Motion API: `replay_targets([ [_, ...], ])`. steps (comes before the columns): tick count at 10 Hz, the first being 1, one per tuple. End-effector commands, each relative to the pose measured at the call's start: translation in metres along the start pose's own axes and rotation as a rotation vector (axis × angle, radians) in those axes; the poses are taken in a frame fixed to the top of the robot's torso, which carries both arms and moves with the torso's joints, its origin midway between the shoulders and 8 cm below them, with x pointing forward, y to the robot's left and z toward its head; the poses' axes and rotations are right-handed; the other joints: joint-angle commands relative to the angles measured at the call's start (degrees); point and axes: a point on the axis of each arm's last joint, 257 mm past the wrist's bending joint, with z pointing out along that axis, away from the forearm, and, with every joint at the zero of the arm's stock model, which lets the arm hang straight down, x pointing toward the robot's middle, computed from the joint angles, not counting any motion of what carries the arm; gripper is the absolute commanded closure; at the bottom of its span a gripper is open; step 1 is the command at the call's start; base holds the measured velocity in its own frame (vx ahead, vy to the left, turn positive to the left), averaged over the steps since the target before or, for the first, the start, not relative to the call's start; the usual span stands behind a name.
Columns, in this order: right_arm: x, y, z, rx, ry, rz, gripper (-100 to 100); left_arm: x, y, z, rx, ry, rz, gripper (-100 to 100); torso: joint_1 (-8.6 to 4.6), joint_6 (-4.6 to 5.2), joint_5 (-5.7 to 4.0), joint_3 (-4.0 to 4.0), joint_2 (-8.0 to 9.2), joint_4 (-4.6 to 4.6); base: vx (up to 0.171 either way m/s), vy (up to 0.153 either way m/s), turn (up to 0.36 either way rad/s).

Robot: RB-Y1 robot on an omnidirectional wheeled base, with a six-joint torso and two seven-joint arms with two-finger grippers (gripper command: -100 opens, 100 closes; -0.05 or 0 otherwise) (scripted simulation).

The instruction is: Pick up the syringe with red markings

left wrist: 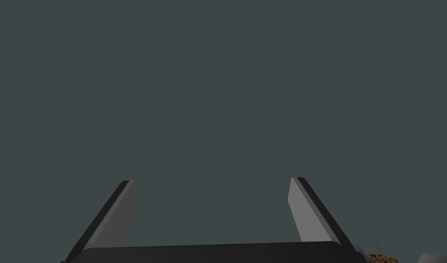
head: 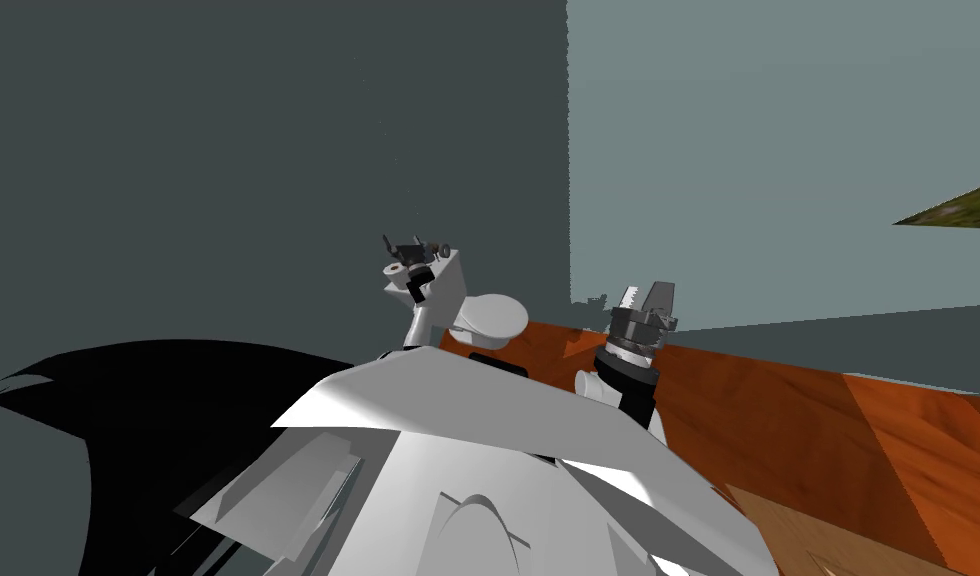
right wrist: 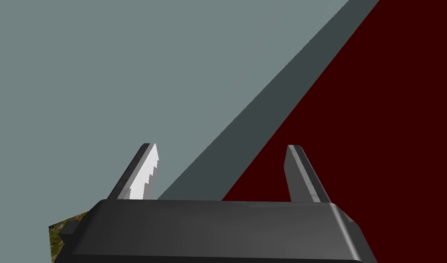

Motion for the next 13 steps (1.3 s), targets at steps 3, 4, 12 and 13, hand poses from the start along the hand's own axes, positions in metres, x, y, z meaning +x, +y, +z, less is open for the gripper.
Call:
replay_targets([
  [3, 0.0, 0.0, 0.0, 0.0, 0.0, 0.0, 0, -0.015, 0.024, 0.006, -0.001, -0.063, -0.074, -100, 0.04, -0.01, 0.01, -0.01, -0.01, 0.0, -0.004, -0.034, 0.051],
  [4, 0.0, 0.0, 0.0, 0.0, 0.0, 0.0, 0, -0.021, 0.03, 0.004, -0.012, -0.075, -0.066, -100, 0.0, 0.0, 0.0, -0.01, -0.02, 0.0, -0.002, -0.033, 0.02],
  [12, 0.0, 0.0, 0.0, 0.0, 0.0, 0.0, 0, -0.047, 0.074, 0.01, -0.032, -0.19, -0.167, -100, 0.14, -0.01, 0.03, -0.04, -0.07, -0.02, 0.006, -0.012, 0.027],
  [13, 0.0, 0.0, 0.0, 0.0, 0.0, 0.0, 0, -0.047, 0.081, 0.015, -0.026, -0.205, -0.199, -100, 0.14, -0.01, 0.03, -0.04, -0.07, -0.02, 0.016, -0.004, 0.031],
])
